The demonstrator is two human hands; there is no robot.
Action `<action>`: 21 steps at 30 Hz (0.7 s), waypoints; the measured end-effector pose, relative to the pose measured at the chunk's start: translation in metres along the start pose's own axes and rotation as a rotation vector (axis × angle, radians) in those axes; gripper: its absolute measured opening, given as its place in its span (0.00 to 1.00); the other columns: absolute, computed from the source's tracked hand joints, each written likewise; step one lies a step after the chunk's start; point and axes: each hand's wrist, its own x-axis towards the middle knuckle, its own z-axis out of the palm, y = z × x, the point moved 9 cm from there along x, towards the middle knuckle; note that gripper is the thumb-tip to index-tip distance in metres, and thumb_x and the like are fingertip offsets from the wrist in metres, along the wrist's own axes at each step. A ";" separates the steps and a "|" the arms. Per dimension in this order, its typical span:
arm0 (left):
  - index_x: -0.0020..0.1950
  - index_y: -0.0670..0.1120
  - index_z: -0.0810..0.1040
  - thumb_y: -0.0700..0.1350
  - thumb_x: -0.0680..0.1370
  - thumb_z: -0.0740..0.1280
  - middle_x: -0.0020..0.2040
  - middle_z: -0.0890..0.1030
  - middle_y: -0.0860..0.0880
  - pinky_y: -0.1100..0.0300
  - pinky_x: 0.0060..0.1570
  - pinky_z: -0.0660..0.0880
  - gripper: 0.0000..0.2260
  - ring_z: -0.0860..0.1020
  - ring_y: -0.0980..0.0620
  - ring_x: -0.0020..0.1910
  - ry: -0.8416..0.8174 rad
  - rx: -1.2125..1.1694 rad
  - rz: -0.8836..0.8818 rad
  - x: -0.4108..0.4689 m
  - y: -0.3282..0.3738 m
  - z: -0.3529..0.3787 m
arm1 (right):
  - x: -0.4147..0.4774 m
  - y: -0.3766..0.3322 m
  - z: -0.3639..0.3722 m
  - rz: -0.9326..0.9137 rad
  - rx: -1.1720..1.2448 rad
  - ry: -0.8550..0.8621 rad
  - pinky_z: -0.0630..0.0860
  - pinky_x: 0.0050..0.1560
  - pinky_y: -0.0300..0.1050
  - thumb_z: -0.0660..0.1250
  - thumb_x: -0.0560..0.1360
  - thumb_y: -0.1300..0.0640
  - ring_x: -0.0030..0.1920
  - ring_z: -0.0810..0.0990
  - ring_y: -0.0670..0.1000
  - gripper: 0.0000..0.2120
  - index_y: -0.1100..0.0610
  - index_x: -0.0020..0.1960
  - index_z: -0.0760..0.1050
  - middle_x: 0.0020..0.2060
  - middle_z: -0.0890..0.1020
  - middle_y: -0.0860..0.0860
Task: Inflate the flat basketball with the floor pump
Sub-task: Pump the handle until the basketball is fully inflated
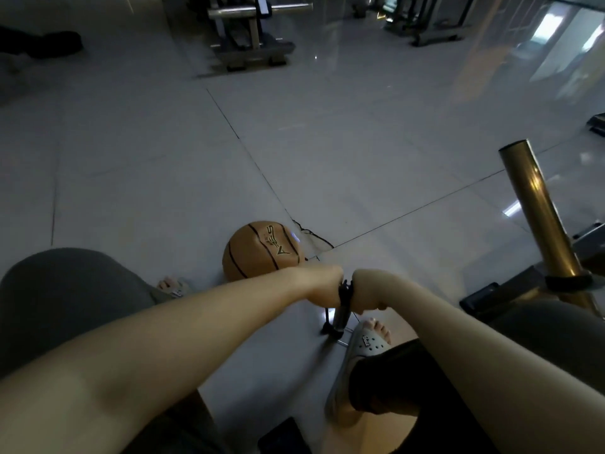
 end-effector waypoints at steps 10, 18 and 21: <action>0.37 0.45 0.76 0.41 0.76 0.68 0.32 0.73 0.49 0.62 0.27 0.66 0.08 0.72 0.50 0.31 0.051 -0.100 0.059 -0.008 0.009 -0.063 | -0.022 0.010 -0.058 -0.006 0.121 0.065 0.68 0.27 0.39 0.68 0.70 0.64 0.25 0.70 0.50 0.06 0.61 0.35 0.73 0.27 0.74 0.53; 0.46 0.48 0.73 0.44 0.76 0.65 0.42 0.77 0.47 0.56 0.37 0.69 0.02 0.76 0.44 0.41 0.085 -0.004 -0.019 0.031 -0.005 0.023 | 0.038 0.016 0.018 0.050 0.151 0.041 0.81 0.50 0.52 0.68 0.72 0.54 0.40 0.79 0.55 0.11 0.54 0.34 0.68 0.33 0.76 0.51; 0.47 0.47 0.73 0.44 0.77 0.65 0.42 0.78 0.46 0.57 0.35 0.69 0.02 0.77 0.45 0.40 0.075 0.010 -0.020 0.032 -0.003 0.027 | 0.038 0.018 0.023 0.091 0.108 0.055 0.79 0.52 0.49 0.69 0.73 0.55 0.36 0.75 0.53 0.14 0.55 0.34 0.66 0.32 0.73 0.52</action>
